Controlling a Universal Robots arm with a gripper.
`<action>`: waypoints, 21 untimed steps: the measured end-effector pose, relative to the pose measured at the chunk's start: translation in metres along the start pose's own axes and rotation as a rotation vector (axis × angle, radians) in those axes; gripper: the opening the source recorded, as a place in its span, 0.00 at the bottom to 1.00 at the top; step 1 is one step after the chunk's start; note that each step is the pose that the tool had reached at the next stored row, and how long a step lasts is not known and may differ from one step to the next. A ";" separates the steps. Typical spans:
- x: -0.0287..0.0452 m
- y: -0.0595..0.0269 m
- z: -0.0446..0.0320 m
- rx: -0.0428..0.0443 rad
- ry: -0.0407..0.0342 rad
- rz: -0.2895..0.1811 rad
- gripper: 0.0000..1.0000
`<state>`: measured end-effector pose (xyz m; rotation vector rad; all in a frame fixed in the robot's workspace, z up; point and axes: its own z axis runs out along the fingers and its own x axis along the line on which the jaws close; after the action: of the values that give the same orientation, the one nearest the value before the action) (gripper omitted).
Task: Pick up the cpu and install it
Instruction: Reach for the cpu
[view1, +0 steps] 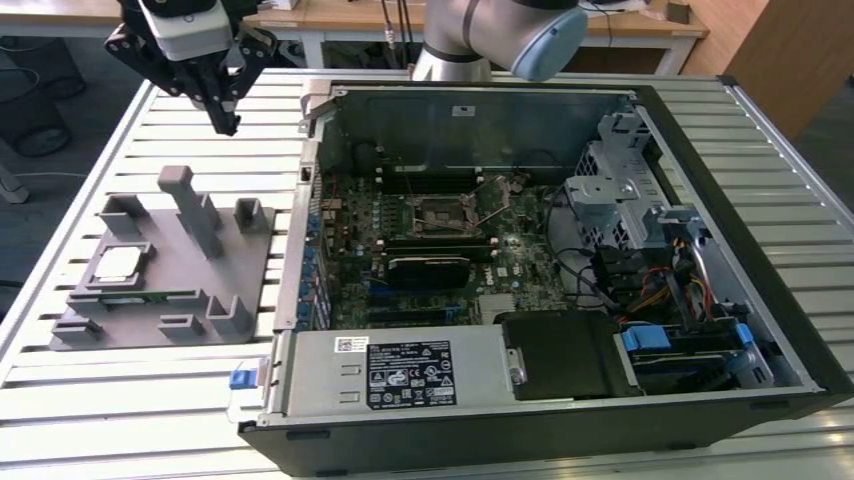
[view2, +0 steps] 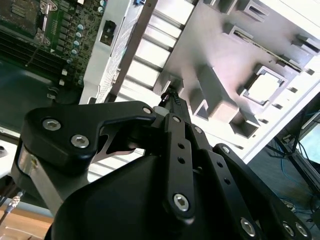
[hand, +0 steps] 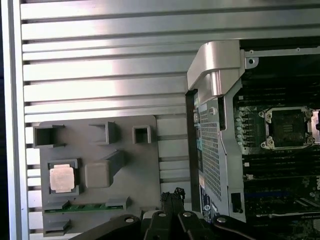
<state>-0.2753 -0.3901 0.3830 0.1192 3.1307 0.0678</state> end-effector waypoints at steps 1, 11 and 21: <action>0.0016 0.0001 0.0000 0.0000 0.0000 0.000 0.11; 0.0181 0.0002 0.0004 0.0000 0.0000 0.000 0.11; 0.0348 -0.0001 0.0008 0.0000 0.0001 0.000 0.11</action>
<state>-0.3100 -0.3875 0.3820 0.1193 3.1308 0.0677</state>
